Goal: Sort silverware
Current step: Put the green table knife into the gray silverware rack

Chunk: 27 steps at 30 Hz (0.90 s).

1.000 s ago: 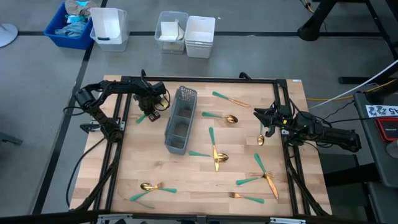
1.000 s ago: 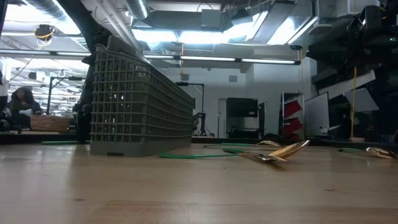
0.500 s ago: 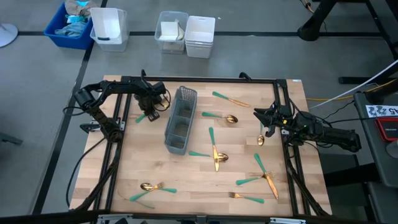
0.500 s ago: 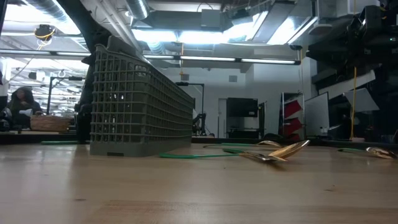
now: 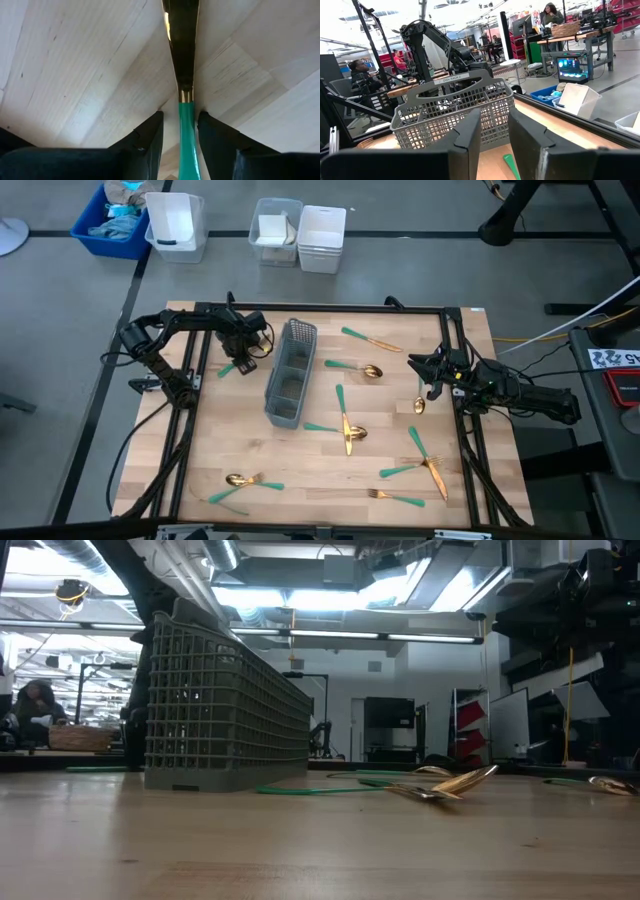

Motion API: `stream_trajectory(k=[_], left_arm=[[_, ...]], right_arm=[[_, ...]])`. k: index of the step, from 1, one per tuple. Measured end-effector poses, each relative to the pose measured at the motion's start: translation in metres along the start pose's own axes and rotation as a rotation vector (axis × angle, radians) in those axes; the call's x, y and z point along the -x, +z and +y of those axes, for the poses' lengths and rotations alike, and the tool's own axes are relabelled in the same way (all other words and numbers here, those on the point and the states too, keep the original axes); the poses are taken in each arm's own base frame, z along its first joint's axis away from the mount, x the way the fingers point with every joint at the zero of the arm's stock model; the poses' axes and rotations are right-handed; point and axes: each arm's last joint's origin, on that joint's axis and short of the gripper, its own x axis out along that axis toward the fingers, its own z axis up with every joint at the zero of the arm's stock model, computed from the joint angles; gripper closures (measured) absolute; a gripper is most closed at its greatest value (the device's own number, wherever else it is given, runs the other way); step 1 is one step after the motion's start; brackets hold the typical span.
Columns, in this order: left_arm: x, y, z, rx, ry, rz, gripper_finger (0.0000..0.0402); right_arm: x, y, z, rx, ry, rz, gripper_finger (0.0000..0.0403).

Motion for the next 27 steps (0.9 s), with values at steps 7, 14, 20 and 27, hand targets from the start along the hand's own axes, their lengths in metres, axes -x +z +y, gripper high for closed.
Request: stream_trajectory(k=[7, 14, 20, 27], left_arm=[[0.000, 0.000, 0.000, 0.028, -0.002, 0.001, 0.0288], [0.002, -0.001, 0.000, 0.028, -0.004, 0.001, 0.0288], [0.014, -0.001, 0.001, 0.052, -0.055, -0.034, 0.0288], [0.016, 0.007, 0.003, 0.070, -0.039, -0.123, 0.0288]], right_arm=[[0.000, 0.000, 0.000, 0.000, 0.000, 0.000, 0.0303], [0.000, 0.000, 0.000, 0.000, 0.000, 0.000, 0.0303], [0.000, 0.000, 0.000, 0.000, 0.000, 0.000, 0.0303], [0.000, 0.000, 0.000, 0.000, 0.000, 0.000, 0.0303]])
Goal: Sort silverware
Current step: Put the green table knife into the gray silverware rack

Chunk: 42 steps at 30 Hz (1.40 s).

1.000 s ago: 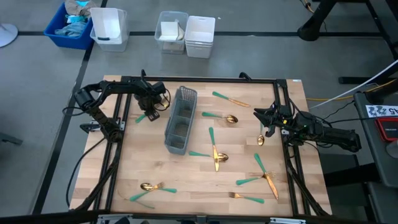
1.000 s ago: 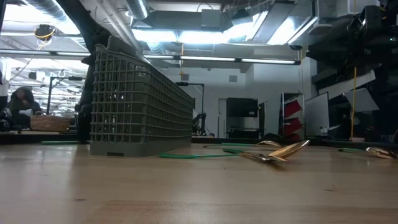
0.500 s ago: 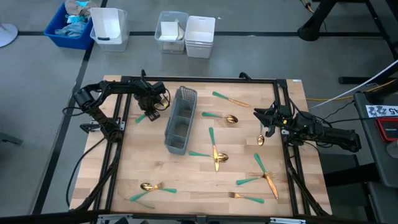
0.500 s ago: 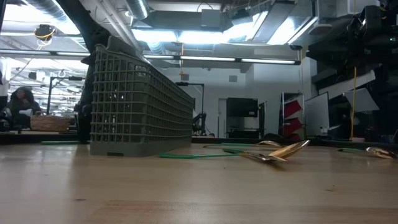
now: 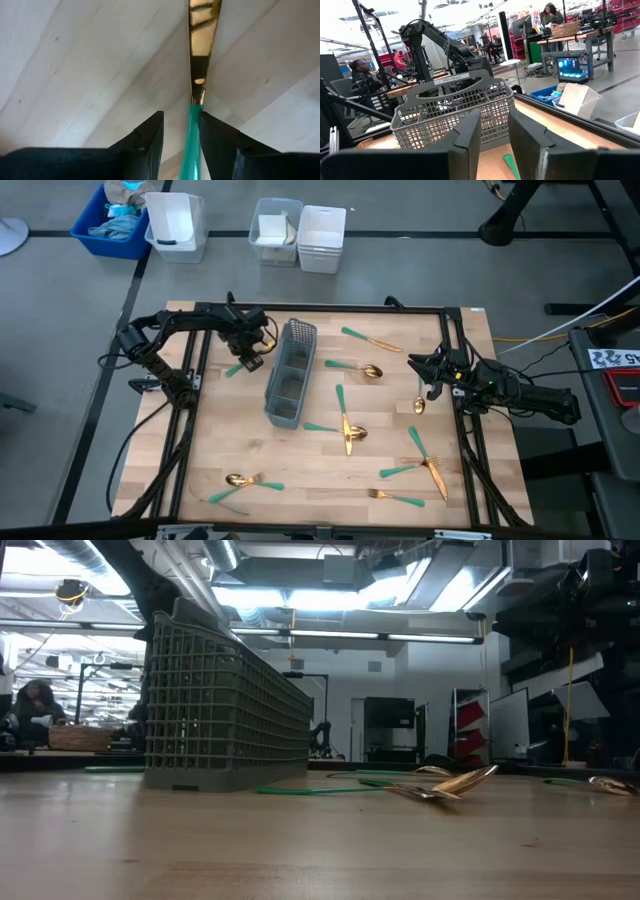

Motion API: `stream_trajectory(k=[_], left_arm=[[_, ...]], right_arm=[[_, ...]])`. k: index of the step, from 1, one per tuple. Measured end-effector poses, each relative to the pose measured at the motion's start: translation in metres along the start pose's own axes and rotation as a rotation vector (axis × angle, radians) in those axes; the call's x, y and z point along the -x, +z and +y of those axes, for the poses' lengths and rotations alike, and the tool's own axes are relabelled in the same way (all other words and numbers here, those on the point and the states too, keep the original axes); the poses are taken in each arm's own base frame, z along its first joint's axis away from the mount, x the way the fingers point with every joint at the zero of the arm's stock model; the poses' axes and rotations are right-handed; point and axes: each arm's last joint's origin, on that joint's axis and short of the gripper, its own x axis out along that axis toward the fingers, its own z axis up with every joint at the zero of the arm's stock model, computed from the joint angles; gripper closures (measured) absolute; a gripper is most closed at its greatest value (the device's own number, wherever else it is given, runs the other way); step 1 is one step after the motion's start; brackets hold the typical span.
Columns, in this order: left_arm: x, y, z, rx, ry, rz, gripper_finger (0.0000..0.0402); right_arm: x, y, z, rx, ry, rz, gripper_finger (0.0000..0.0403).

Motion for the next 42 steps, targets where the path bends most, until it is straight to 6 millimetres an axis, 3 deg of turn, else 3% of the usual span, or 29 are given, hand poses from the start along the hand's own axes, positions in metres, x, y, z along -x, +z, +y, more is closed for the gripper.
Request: stream_trajectory(k=[19, 28, 42], left_arm=[[-0.001, 0.006, -0.002, 0.003, -0.083, -0.070, 0.0288], [0.001, 0.018, -0.002, 0.016, -0.082, -0.188, 0.0288], [-0.002, 0.016, -0.002, 0.013, -0.070, -0.154, 0.0288]], right_arm=[[0.000, 0.000, 0.000, 0.000, 0.000, 0.000, 0.0303], [0.000, 0.000, 0.000, 0.000, 0.000, 0.000, 0.0303], [0.000, 0.000, 0.000, 0.000, 0.000, 0.000, 0.0303]])
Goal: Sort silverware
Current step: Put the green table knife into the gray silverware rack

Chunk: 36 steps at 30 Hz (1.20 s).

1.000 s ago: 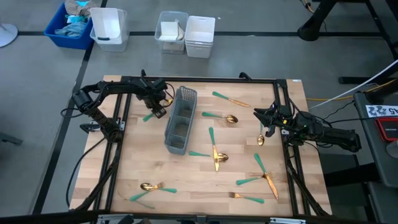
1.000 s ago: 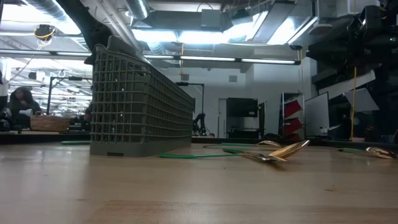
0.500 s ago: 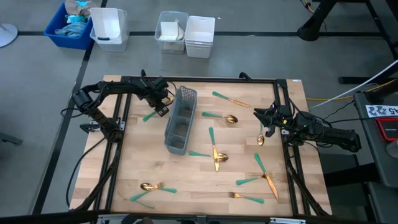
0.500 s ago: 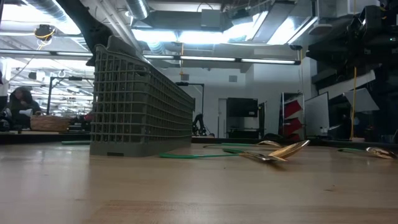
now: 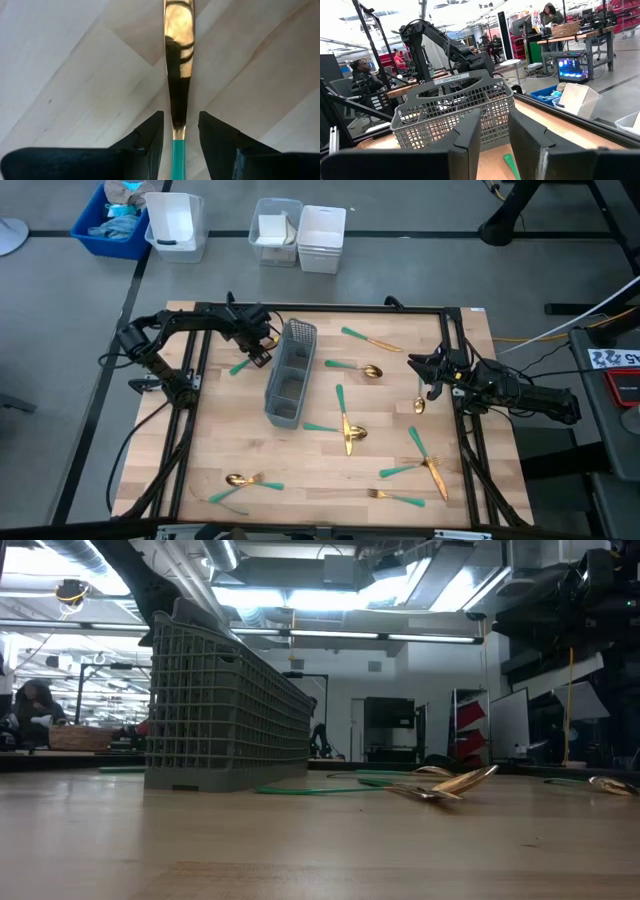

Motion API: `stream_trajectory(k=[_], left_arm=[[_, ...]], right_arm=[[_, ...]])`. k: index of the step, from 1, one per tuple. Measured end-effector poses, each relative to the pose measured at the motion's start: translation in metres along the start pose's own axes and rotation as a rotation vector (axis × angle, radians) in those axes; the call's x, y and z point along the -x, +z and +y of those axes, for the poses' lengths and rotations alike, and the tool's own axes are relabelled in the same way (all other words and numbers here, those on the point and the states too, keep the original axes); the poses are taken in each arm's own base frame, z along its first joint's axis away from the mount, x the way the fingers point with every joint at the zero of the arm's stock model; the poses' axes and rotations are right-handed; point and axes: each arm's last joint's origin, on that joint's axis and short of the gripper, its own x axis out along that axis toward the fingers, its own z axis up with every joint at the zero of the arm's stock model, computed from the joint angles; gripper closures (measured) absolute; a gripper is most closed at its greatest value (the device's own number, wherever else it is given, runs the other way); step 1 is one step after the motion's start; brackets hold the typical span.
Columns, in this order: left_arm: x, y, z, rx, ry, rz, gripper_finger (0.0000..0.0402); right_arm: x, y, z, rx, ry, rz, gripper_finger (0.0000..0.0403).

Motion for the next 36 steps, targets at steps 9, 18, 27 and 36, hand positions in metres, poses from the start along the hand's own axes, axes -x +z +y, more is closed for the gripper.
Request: stream_trajectory(k=[9, 18, 27, 36], left_arm=[[-0.011, 0.001, -0.001, 0.006, 0.025, 0.044, 0.0288], [-0.010, -0.009, 0.000, 0.013, 0.050, 0.147, 0.0321], [-0.009, -0.017, 0.000, 0.018, 0.058, 0.226, 0.0361], [-0.007, -0.027, 0.000, 0.036, 0.064, 0.327, 0.0364]], right_arm=[[0.000, 0.000, 0.000, 0.000, 0.000, 0.000, 0.0303], [0.000, 0.000, 0.000, 0.000, 0.000, 0.000, 0.0303], [0.000, 0.000, 0.000, 0.000, 0.000, 0.000, 0.0303], [0.000, 0.000, 0.000, 0.000, 0.000, 0.001, 0.0303]])
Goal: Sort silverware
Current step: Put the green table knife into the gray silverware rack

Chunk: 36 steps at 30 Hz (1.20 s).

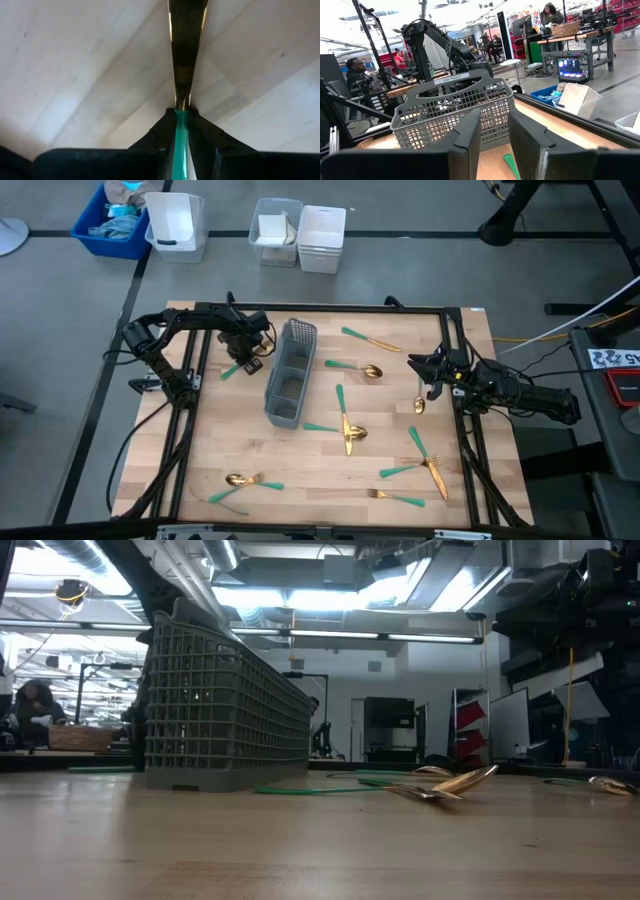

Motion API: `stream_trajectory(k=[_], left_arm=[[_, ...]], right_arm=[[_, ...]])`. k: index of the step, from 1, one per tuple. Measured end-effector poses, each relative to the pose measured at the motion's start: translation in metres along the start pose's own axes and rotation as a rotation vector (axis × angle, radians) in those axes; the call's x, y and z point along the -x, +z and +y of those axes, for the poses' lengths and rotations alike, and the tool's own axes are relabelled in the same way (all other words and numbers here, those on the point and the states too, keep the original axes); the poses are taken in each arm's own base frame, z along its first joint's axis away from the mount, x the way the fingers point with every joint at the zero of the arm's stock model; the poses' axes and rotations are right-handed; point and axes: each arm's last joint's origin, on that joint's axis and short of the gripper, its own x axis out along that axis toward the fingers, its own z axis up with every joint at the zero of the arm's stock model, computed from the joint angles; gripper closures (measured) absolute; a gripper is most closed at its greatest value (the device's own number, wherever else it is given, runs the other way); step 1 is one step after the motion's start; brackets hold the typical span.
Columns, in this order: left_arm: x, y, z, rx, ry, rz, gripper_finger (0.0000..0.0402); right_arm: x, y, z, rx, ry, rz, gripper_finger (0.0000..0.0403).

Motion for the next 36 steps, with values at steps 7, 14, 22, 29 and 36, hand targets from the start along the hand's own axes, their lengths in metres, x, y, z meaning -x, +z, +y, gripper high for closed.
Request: stream_trajectory(k=[7, 14, 22, 29, 36], left_arm=[[-0.0008, 0.0009, -0.0001, -0.003, -0.001, -0.013, 0.0362], [-0.0007, 0.0034, -0.0003, -0.002, -0.004, -0.040, 0.0361], [-0.0003, 0.0033, -0.0003, 0.035, -0.006, -0.036, 0.0361], [-0.0001, 0.0031, -0.0003, 0.069, -0.007, -0.033, 0.0361], [-0.0001, 0.0029, -0.0003, 0.073, -0.007, -0.031, 0.0361]], right_arm=[[0.0000, 0.0000, 0.0000, 0.000, 0.000, 0.000, 0.0303], [0.0000, 0.0000, 0.0000, 0.000, 0.000, 0.000, 0.0303], [0.0000, 0.0001, 0.0000, 0.000, 0.000, -0.001, 0.0303], [0.0000, -0.0001, 0.0007, -0.001, 0.025, 0.005, 0.0304], [0.0001, -0.0003, 0.0015, -0.001, 0.050, 0.011, 0.0303]])
